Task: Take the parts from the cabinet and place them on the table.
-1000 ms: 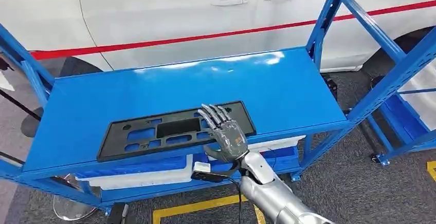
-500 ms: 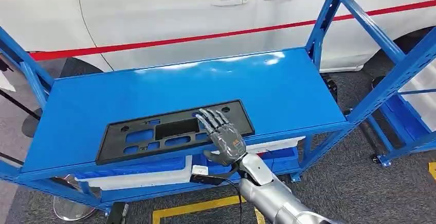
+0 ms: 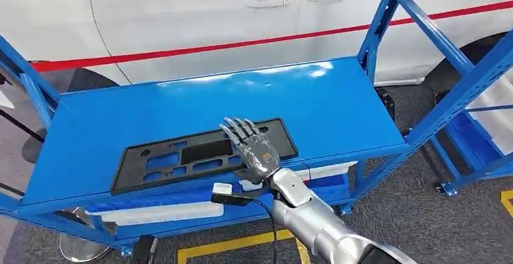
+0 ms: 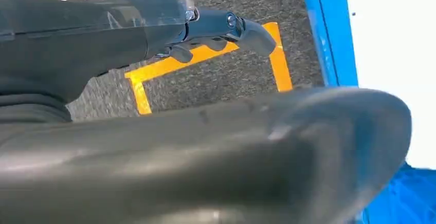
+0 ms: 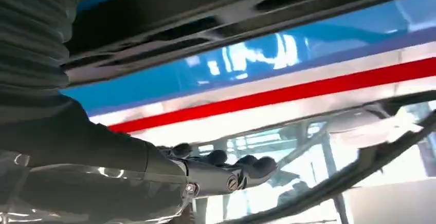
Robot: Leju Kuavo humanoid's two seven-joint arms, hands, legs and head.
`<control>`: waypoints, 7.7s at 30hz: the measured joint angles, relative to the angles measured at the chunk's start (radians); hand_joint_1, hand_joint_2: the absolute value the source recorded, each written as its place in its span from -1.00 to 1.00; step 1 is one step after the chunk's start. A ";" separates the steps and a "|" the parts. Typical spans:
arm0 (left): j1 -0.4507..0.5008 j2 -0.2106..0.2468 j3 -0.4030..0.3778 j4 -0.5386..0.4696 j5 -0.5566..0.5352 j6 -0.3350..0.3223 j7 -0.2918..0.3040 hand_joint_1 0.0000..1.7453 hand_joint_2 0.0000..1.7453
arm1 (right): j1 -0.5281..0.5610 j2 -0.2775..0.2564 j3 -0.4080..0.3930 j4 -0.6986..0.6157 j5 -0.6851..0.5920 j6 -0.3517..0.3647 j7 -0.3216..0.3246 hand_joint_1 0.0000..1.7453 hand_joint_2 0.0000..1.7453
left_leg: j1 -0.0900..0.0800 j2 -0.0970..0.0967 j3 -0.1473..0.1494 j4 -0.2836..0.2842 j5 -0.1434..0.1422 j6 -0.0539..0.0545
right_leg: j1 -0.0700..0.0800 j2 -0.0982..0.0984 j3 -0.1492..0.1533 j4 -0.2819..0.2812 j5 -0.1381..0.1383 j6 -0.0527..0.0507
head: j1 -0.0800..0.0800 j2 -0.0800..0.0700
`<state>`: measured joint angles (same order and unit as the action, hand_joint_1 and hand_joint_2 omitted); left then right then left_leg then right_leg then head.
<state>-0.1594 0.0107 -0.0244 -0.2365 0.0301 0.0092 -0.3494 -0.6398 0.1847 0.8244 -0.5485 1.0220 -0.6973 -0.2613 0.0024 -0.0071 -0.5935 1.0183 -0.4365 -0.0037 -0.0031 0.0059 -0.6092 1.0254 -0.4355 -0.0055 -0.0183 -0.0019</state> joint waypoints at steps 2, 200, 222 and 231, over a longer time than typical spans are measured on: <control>-0.001 -0.002 -0.006 0.000 -0.001 -0.003 0.000 -1.00 -1.00 | -0.009 0.008 0.004 0.006 0.000 0.000 0.000 -1.00 1.00 | 0.010 0.001 0.008 -0.018 0.011 0.015 | 0.001 0.000 -0.007 0.021 -0.019 0.012 | 0.000 0.000; -0.015 0.031 0.036 0.000 -0.060 0.103 0.023 -1.00 -1.00 | 1.081 -0.221 -0.534 -1.517 -0.885 -0.002 -0.278 1.00 1.00 | -0.005 0.148 0.064 0.000 -0.055 -0.022 | -0.035 -0.047 0.006 0.043 -0.050 0.000 | -0.011 0.000; 0.011 0.034 0.036 0.000 -0.076 0.097 0.091 -1.00 -1.00 | 1.085 -0.205 -0.536 -1.511 -0.847 -0.002 -0.286 1.00 1.00 | -0.010 0.056 0.079 -0.031 -0.053 0.034 | -0.020 0.000 -0.142 0.293 -0.130 0.031 | -0.006 0.000; -0.015 0.034 0.036 0.000 -0.086 0.089 0.103 -1.00 -1.00 | 1.076 -0.187 -0.536 -1.503 -0.830 -0.002 -0.287 1.00 1.00 | -0.013 0.123 0.075 -0.009 -0.073 -0.005 | -0.013 -0.029 0.020 0.006 -0.033 -0.018 | -0.006 0.000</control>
<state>-0.1749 0.0446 0.0118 -0.2365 -0.0561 0.0984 -0.2461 0.4359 -0.0027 0.2880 -2.0512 0.1919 -0.6989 -0.5482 -0.0106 0.1155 -0.5186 1.0095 -0.5097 -0.0086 -0.0159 -0.0233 -0.5894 1.0317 -0.4682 -0.0231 -0.0248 -0.0019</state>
